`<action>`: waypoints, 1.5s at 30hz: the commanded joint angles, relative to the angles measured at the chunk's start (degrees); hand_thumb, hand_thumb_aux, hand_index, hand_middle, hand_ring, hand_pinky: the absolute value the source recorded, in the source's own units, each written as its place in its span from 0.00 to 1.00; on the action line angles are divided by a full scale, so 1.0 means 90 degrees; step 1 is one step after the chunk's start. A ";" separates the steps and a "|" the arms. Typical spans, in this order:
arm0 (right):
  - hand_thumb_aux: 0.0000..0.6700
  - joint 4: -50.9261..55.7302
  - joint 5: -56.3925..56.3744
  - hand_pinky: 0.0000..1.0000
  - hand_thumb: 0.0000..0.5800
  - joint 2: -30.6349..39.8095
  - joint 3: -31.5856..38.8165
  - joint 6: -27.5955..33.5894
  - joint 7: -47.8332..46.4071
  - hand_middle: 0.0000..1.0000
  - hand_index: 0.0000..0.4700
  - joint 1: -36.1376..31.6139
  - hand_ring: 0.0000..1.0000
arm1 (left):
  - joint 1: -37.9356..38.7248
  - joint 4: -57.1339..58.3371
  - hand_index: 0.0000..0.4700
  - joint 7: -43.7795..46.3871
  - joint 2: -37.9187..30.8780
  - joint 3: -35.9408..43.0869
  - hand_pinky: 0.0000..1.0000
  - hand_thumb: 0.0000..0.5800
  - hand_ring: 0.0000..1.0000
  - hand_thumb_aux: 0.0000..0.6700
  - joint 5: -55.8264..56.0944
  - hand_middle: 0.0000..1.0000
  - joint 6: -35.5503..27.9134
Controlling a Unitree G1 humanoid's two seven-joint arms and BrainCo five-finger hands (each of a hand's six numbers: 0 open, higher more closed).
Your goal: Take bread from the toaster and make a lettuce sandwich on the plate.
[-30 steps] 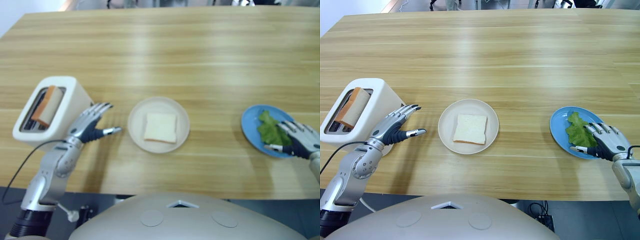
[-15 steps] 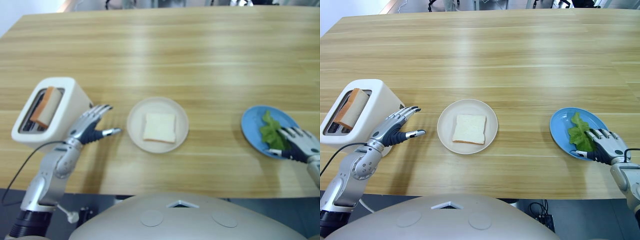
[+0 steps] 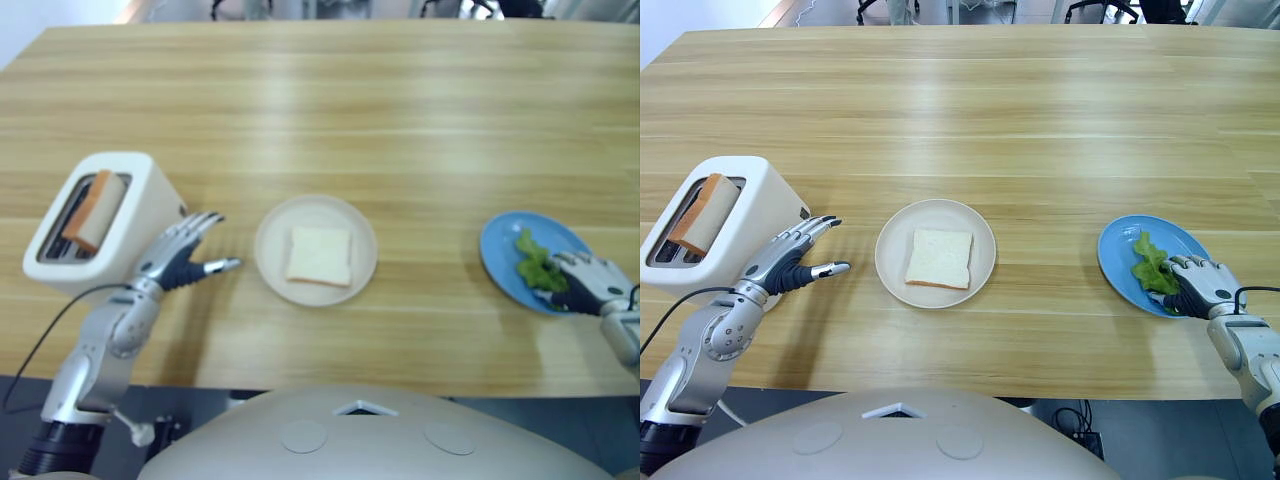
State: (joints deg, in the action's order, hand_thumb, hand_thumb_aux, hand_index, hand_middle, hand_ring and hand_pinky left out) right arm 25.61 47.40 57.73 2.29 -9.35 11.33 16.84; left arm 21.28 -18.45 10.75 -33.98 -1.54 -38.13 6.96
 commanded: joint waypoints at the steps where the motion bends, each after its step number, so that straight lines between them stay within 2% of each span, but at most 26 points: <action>1: 1.00 0.0026 -0.0086 1.00 1.00 -0.0037 0.0199 0.0037 -0.0247 1.00 0.98 0.0182 1.00 | 0.0002 0.0067 0.00 0.0050 -0.0040 0.0019 0.00 0.00 0.00 0.00 0.0013 0.00 0.0004; 10: 1.00 -0.0287 -0.0206 1.00 1.00 0.0044 0.0013 0.0138 -0.0097 1.00 0.98 0.0267 1.00 | 0.0034 0.0070 0.00 0.0041 -0.0004 0.0057 0.00 0.00 0.00 0.00 -0.0012 0.00 -0.0018; 17: 1.00 -0.0839 -0.0461 1.00 1.00 0.0104 -0.0416 0.0156 0.0024 1.00 0.98 0.0414 1.00 | 0.0035 0.0126 0.00 -0.0001 0.0023 0.0078 0.00 0.00 0.00 0.00 -0.0039 0.00 -0.0029; 25: 1.00 -0.2286 -0.0848 1.00 1.00 0.0045 -0.1420 0.0176 -0.0182 1.00 0.98 0.0897 1.00 | 0.0041 0.0183 0.00 -0.0069 0.0066 0.0091 0.00 0.00 0.00 0.00 -0.0047 0.00 -0.0057; 30: 1.00 -0.3413 -0.0824 1.00 1.00 -0.0172 -0.1606 0.0200 -0.0532 1.00 0.98 0.0707 1.00 | 0.0059 0.0180 0.00 -0.0116 0.0116 0.0092 0.00 0.00 0.00 0.00 -0.0057 0.00 -0.0089; 33: 1.00 -0.4004 -0.0600 1.00 1.00 -0.0447 -0.1245 0.0259 -0.0802 1.00 0.98 0.0355 1.00 | 0.0048 0.0192 0.00 -0.0144 0.0169 0.0106 0.00 0.00 0.00 0.00 -0.0055 0.00 -0.0117; 38: 1.00 -0.4772 0.0170 1.00 1.00 -0.1647 0.0411 0.0318 -0.1548 1.00 0.98 -0.0892 1.00 | -0.0023 0.0220 0.00 -0.0167 0.0285 0.0191 0.00 0.00 0.00 0.00 -0.0036 0.00 -0.0204; 42: 1.00 -0.4574 0.0922 1.00 1.00 -0.2826 0.1822 0.0265 -0.1919 1.00 0.98 -0.1673 1.00 | -0.0085 0.0109 0.00 -0.0122 0.0268 0.0206 0.00 0.00 0.00 0.00 -0.0017 0.00 -0.0239; 45: 1.00 -0.3950 0.1337 1.00 1.00 -0.3467 0.2653 0.0209 -0.2011 1.00 0.98 -0.2102 1.00 | -0.0092 0.0066 0.00 -0.0107 0.0257 0.0168 0.00 0.00 0.00 0.00 0.0005 0.00 -0.0260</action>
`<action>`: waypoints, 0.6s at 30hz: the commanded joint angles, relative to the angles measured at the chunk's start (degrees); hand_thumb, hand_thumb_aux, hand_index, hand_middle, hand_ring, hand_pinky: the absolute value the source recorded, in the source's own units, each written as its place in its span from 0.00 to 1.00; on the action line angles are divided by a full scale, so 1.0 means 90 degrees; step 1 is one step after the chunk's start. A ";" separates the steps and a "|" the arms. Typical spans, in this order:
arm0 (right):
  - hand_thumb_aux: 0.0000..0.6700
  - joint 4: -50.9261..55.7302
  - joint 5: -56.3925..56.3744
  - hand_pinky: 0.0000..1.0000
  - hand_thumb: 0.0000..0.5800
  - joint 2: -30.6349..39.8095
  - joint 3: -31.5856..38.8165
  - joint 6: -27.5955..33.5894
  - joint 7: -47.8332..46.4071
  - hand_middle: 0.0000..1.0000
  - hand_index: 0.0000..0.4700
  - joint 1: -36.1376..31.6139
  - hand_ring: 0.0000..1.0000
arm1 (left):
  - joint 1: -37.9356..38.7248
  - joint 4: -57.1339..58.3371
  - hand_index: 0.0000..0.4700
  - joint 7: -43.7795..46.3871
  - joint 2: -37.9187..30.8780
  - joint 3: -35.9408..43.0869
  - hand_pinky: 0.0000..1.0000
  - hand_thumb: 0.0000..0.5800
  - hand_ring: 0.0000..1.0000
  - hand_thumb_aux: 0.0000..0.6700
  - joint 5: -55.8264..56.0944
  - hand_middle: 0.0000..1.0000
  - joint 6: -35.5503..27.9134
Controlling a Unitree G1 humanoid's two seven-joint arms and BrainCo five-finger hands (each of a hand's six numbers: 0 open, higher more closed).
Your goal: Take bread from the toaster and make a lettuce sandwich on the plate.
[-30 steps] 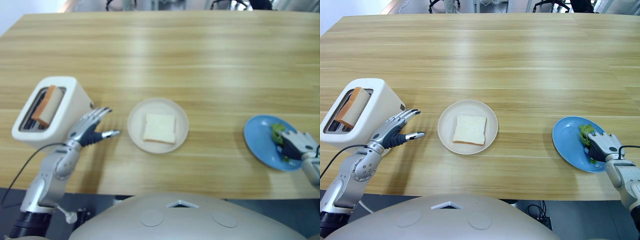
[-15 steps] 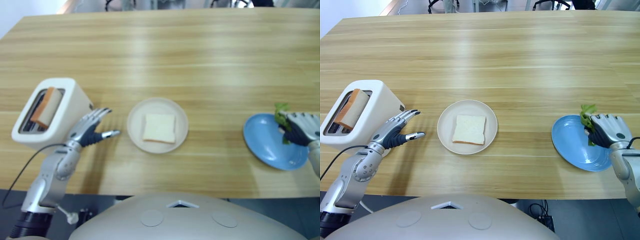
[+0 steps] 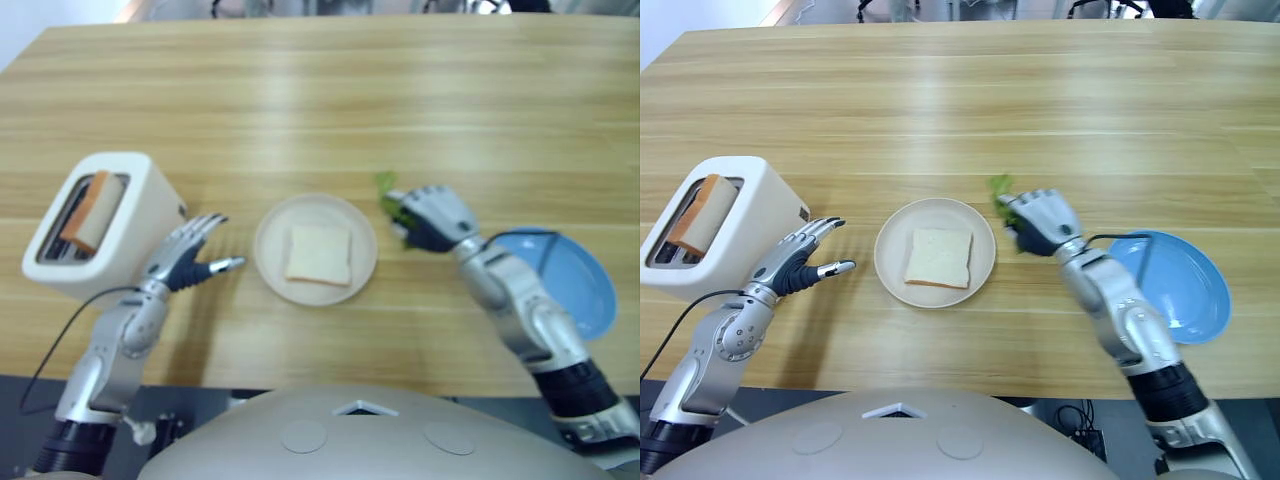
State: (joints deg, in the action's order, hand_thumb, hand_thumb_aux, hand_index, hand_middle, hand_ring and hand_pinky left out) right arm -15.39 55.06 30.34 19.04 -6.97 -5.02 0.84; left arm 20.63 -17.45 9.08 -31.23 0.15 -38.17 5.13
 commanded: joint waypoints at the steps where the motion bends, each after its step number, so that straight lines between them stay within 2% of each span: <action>1: 1.00 0.0840 0.0557 1.00 1.00 -0.0551 0.0983 -0.0104 -0.0191 1.00 0.98 -0.0446 1.00 | 0.0002 -0.0070 0.00 0.0077 -0.0038 -0.0022 0.00 0.00 0.00 0.00 0.0001 0.00 -0.0068; 4: 1.00 0.1520 0.0700 1.00 1.00 -0.0856 0.1419 -0.0215 -0.0092 1.00 0.98 -0.0811 1.00 | 0.0055 -0.0111 0.00 0.0058 0.0009 0.0011 0.00 0.00 0.00 0.00 -0.0041 0.00 -0.0097; 10: 1.00 0.2459 0.0721 1.00 1.00 -0.1025 0.1672 -0.0302 0.0147 1.00 0.98 -0.1364 1.00 | 0.0097 -0.0165 0.00 0.0044 0.0077 0.0076 0.00 0.00 0.00 0.00 -0.0078 0.00 -0.0156; 18: 1.00 0.2572 0.0745 1.00 1.00 -0.0762 0.1684 -0.0307 0.0128 1.00 0.98 -0.1567 1.00 | 0.0125 -0.0198 0.00 0.0041 0.0076 0.0090 0.00 0.00 0.00 0.00 -0.0079 0.00 -0.0200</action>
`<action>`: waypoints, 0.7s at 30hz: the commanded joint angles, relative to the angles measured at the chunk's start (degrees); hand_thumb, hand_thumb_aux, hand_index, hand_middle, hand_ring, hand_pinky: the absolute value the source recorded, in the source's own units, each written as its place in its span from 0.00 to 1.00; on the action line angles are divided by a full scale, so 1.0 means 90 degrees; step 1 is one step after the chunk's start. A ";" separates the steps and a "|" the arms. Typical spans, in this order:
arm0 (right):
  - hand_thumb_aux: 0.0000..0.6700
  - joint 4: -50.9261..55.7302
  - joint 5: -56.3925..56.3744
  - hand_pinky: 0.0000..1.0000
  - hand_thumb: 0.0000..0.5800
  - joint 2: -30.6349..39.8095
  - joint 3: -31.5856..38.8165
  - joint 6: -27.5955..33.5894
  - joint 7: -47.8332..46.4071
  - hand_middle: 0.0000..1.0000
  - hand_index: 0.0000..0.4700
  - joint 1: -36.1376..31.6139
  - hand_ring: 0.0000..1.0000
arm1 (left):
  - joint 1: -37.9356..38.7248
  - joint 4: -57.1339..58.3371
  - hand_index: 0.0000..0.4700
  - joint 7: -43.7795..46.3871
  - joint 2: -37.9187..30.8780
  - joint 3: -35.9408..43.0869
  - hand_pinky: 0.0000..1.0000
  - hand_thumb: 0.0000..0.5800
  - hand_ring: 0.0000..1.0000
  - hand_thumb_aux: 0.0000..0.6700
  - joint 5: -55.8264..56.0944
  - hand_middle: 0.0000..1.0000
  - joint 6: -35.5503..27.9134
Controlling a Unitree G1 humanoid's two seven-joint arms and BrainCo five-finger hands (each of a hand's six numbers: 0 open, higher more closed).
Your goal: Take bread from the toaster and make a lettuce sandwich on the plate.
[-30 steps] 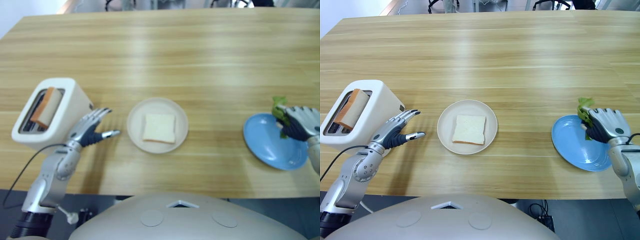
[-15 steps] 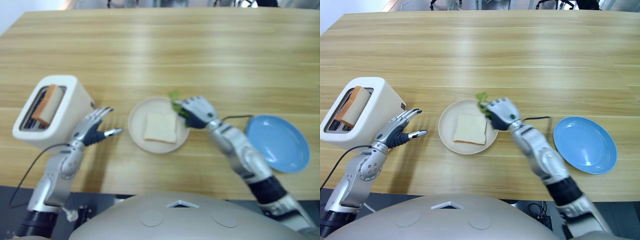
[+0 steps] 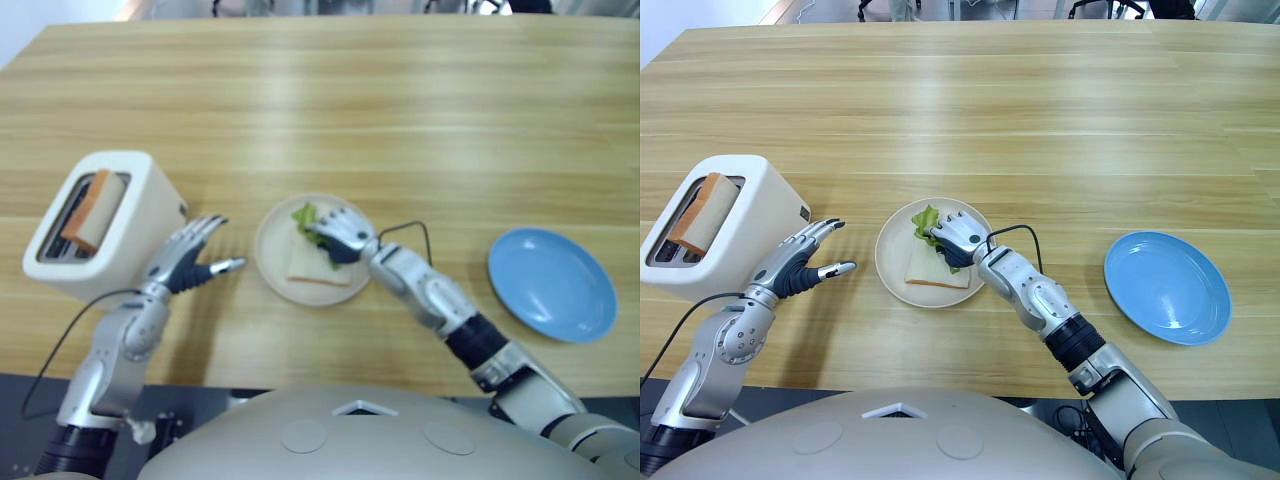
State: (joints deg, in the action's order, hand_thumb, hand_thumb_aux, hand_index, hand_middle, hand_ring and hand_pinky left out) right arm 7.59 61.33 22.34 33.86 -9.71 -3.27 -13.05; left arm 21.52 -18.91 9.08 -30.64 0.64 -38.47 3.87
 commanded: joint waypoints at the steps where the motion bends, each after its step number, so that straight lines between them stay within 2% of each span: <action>1: 1.00 0.0011 0.0046 1.00 1.00 0.0148 0.0050 -0.0008 -0.0090 1.00 0.98 -0.0031 1.00 | 0.0038 -0.0047 0.00 0.0041 0.0010 0.0031 0.00 0.00 0.00 0.00 -0.0046 0.00 -0.0064; 16: 1.00 -0.0589 0.0223 1.00 1.00 0.0466 0.0394 -0.0200 -0.0771 1.00 0.98 0.0280 1.00 | 0.0079 -0.0019 0.00 0.0054 -0.0038 0.0000 0.00 0.00 0.00 0.00 -0.0013 0.00 -0.0041; 18: 0.94 -0.0735 0.0245 1.00 1.00 0.0544 0.0413 -0.0211 -0.0880 1.00 0.92 0.0325 1.00 | 0.0079 -0.0017 0.00 0.0053 -0.0039 -0.0003 0.00 0.00 0.00 0.00 -0.0013 0.00 -0.0043; 21: 0.95 -0.0938 0.0310 0.99 1.00 0.0698 0.0375 -0.0217 -0.1041 0.99 0.93 0.0339 0.99 | 0.0068 -0.0002 0.00 0.0059 -0.0053 -0.0012 0.00 0.00 0.00 0.00 -0.0002 0.00 -0.0035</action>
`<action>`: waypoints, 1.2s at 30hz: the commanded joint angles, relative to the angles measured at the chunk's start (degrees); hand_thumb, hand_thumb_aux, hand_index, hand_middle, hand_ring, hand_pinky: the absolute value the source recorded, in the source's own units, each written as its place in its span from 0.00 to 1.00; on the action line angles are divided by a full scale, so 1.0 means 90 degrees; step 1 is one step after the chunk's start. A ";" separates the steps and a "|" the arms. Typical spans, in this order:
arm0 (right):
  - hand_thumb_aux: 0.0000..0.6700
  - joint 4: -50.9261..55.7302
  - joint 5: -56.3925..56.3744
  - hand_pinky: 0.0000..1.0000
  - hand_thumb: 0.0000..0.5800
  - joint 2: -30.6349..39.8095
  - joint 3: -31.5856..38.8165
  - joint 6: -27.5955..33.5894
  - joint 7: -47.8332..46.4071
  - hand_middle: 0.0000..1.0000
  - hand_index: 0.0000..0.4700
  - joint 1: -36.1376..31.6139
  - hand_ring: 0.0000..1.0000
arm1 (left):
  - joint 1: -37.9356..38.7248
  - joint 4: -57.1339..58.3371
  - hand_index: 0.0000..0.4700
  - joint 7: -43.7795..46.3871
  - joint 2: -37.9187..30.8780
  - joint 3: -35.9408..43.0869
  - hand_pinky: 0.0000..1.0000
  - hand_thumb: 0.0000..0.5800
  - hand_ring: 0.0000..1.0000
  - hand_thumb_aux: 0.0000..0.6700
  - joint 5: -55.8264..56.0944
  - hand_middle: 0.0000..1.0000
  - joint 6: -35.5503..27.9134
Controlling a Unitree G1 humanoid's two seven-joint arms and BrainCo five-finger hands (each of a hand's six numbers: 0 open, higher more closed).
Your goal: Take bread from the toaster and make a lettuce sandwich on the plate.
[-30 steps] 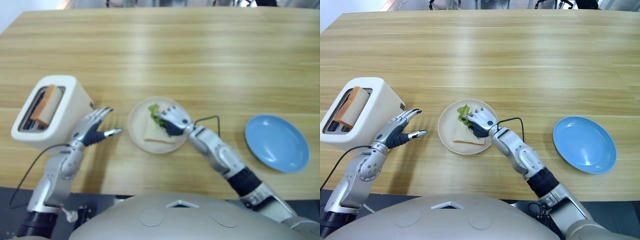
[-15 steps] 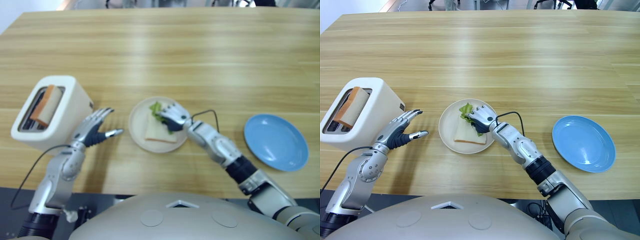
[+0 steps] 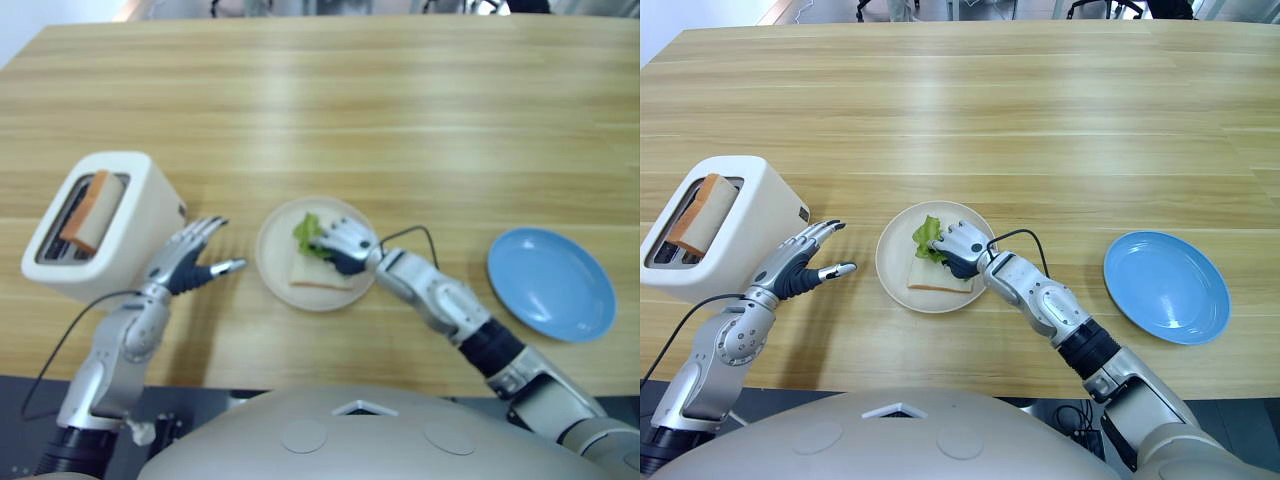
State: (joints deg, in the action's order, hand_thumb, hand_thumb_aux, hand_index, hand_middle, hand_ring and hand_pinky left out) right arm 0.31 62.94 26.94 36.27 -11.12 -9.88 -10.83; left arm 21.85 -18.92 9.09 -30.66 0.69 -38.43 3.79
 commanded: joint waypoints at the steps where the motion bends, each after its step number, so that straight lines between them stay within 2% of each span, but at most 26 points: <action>1: 1.00 -0.0160 0.0158 1.00 1.00 0.0233 0.0099 -0.0059 -0.0364 1.00 0.98 0.0088 1.00 | 0.0021 0.0010 0.00 0.0066 -0.0061 -0.0021 0.00 0.00 0.00 0.00 0.0002 0.00 -0.0019; 3: 1.00 -0.0080 0.0236 0.95 1.00 0.0272 0.0148 -0.0081 -0.0455 0.95 0.98 0.0027 0.95 | 0.0039 0.0015 0.00 0.0062 -0.0069 -0.0041 0.00 0.00 0.00 0.00 0.0016 0.00 -0.0016; 4: 0.87 -0.0009 0.0282 0.57 0.98 0.0277 0.0186 -0.0098 -0.0487 0.57 0.85 0.0003 0.57 | 0.0047 0.0014 0.00 0.0060 -0.0069 -0.0045 0.00 0.00 0.00 0.00 0.0019 0.00 -0.0018; 6: 0.79 0.0089 0.0338 0.17 0.96 0.0271 0.0238 -0.0132 -0.0512 0.17 0.77 -0.0011 0.17 | 0.0051 0.0012 0.00 0.0058 -0.0069 -0.0046 0.00 0.00 0.00 0.00 0.0022 0.00 -0.0020; 7: 0.52 0.0109 0.0368 0.00 0.77 0.0275 0.0266 -0.0132 -0.0562 0.00 0.51 0.0004 0.00 | 0.0053 0.0006 0.00 0.0059 -0.0068 -0.0049 0.00 0.00 0.00 0.00 0.0023 0.00 -0.0023; 8: 0.18 0.0115 0.0365 0.00 0.33 0.0277 0.0275 -0.0137 -0.0616 0.00 0.18 0.0026 0.00 | 0.0056 -0.0002 0.00 0.0063 -0.0067 -0.0055 0.00 0.00 0.00 0.00 0.0026 0.00 -0.0028; 10: 0.00 0.0063 0.0340 0.00 0.00 0.0312 0.0248 -0.0123 -0.0744 0.00 0.00 0.0087 0.00 | 0.0062 -0.0018 0.00 0.0071 -0.0070 -0.0068 0.00 0.00 0.00 0.00 0.0030 0.00 -0.0037; 14: 0.00 -0.0374 -0.0022 0.00 0.00 0.0510 -0.0033 -0.0069 -0.1147 0.00 0.00 0.0332 0.00 | -0.0020 0.0060 0.00 0.0127 -0.0144 -0.0110 0.00 0.00 0.00 0.00 0.0108 0.00 0.0011; 18: 0.00 -0.0491 -0.1005 0.00 0.00 0.0543 -0.0320 -0.0113 -0.1746 0.00 0.00 0.0484 0.00 | -0.0003 0.0066 0.00 0.0129 -0.0134 -0.0159 0.00 0.00 0.00 0.00 0.0138 0.00 -0.0001; 26: 0.00 -0.1213 -0.2108 0.00 0.00 0.0905 -0.1222 0.0095 -0.2398 0.00 0.00 0.0477 0.00 | -0.0109 0.0142 0.00 0.0169 -0.0165 -0.0227 0.00 0.00 0.00 0.00 0.0191 0.00 0.0034; 32: 0.00 -0.2093 -0.3164 0.00 0.00 0.0982 -0.2389 0.0446 -0.2478 0.00 0.00 0.0300 0.00 | -0.0062 0.0097 0.00 0.0137 -0.0115 -0.0270 0.00 0.00 0.00 0.00 0.0198 0.00 0.0047; 36: 0.00 -0.2703 -0.3961 0.00 0.00 0.0687 -0.3292 0.0971 -0.2304 0.00 0.00 0.0339 0.00 | -0.0051 -0.0148 0.00 0.0125 -0.0038 -0.0376 0.00 0.00 0.00 0.00 0.0375 0.00 0.0090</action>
State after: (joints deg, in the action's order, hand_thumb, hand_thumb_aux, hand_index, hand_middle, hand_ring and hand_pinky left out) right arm -21.48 31.16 34.25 9.83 -5.03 -30.99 -8.06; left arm 21.34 -18.94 10.07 -31.14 -1.76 -36.40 4.36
